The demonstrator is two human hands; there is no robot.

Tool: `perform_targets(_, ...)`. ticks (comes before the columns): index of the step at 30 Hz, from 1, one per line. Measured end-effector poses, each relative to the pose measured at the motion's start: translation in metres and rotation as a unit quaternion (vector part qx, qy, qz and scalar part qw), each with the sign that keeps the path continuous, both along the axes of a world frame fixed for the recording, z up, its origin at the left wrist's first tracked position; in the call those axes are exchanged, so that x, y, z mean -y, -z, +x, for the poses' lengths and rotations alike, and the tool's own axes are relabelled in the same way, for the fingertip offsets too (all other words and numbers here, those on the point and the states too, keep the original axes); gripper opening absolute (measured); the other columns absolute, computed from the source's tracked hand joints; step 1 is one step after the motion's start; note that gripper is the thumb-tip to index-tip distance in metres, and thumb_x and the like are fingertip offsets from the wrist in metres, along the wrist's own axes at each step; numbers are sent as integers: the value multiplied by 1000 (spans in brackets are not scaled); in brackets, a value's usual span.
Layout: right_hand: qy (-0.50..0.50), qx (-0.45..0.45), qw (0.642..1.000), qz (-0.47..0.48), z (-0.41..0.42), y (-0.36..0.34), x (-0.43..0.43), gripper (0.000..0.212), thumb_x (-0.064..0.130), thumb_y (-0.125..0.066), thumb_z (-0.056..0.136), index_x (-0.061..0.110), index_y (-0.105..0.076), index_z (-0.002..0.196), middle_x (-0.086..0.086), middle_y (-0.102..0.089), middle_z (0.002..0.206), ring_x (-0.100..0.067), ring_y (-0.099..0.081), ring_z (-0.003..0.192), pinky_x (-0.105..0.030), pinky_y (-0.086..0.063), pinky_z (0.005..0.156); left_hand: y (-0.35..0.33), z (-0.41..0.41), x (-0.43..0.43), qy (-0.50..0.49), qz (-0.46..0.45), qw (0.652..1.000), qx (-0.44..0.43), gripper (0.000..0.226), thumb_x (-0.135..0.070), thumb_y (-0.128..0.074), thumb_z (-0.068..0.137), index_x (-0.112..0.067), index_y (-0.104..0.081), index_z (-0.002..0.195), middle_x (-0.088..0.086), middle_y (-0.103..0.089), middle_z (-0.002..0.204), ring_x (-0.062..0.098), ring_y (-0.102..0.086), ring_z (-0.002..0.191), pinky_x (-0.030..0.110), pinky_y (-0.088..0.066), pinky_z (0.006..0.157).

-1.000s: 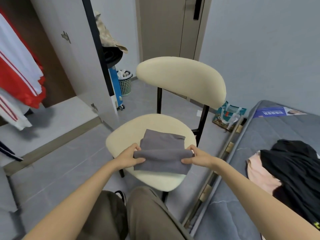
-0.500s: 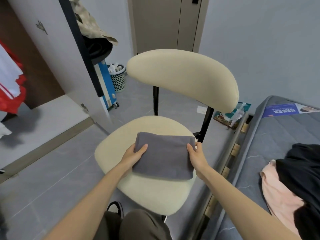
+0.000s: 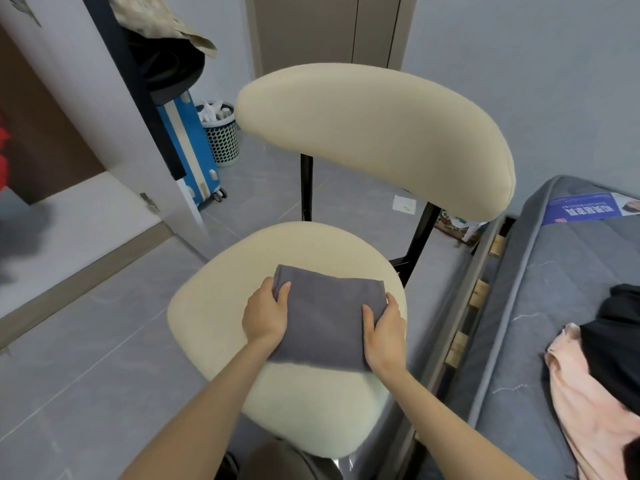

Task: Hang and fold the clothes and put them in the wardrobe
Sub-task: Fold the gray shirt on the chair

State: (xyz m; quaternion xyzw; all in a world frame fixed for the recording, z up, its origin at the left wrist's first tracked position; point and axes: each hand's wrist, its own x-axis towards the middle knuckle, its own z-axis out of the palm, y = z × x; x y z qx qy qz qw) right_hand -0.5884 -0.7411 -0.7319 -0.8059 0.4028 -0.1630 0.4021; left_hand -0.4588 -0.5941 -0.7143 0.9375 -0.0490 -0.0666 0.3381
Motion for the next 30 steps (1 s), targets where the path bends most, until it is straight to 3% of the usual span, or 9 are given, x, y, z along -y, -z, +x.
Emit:
perform_targets(5, 35, -101, 992, -64, 3, 10, -4, 62, 47, -40, 99, 11, -28, 148, -16, -46, 132, -31, -41, 116, -39, -35, 99, 7, -3, 1, -27, 48, 998, 33, 33, -44, -46, 98, -14, -55, 109, 6, -56, 111, 29, -56, 100, 37, -43, 74)
perform_targets(9, 36, -116, 989, -82, 4, 10, -9, 62, 52, -33, 99, 17, -23, 150, -13, -55, 121, -28, -53, 106, -41, -48, 91, 12, -4, -2, -36, 54, 997, 35, 42, -46, -49, 96, -15, -54, 123, 11, -54, 121, 32, -47, 111, 40, -40, 88)
perform_targets(14, 35, -136, 987, -83, 8, 8, -9, 60, 55, -31, 98, 17, -28, 144, -7, -62, 107, -26, -59, 93, -39, -51, 73, 13, -8, -4, 21, 18, 999, 22, 61, -53, -51, 92, -10, -47, 134, 11, -62, 116, 35, -50, 111, 41, -42, 95)
perform_targets(18, 37, -119, 989, -77, 13, 7, -6, 47, 51, -36, 99, 13, -42, 125, 10, -50, 69, -9, -47, 57, -24, -29, 48, 15, 0, -2, 27, 17, 999, -20, 57, -60, -49, 89, -9, -53, 114, 10, -67, 98, 33, -61, 97, 41, -49, 81)
perform_targets(21, 45, -99, 993, -54, 17, 5, -3, 43, 49, -41, 99, 13, -45, 123, 14, -48, 69, 1, -40, 56, -21, -26, 49, 15, 5, -2, 34, 11, 999, -28, 53, -60, -46, 90, -12, -52, 110, 6, -68, 95, 32, -62, 92, 36, -45, 75)
perform_targets(25, 34, -69, 997, -19, 23, -11, -5, 47, 47, -45, 98, 16, -43, 134, 7, -57, 90, -7, -48, 68, -26, -37, 64, 5, 10, -9, 34, -102, 989, -106, 53, -56, -50, 91, -16, -47, 126, 1, -65, 111, 27, -61, 102, 39, -48, 89)
perform_targets(27, 30, -58, 998, -14, 27, -26, -9, 49, 47, -47, 97, 18, -42, 137, 11, -55, 92, -9, -50, 73, -27, -39, 69, -7, 13, -16, 28, -144, 979, -142, 52, -54, -53, 91, -17, -46, 127, -1, -63, 117, 25, -59, 108, 41, -47, 94)
perform_targets(30, 15, -41, 999, -11, 37, -61, -21, 49, 48, -49, 96, 23, -40, 137, 26, -49, 85, 3, -49, 69, -26, -38, 68, -36, 18, -33, 6, -178, 972, -154, 47, -51, -55, 92, -19, -46, 125, -2, -62, 118, 23, -59, 109, 41, -46, 96)
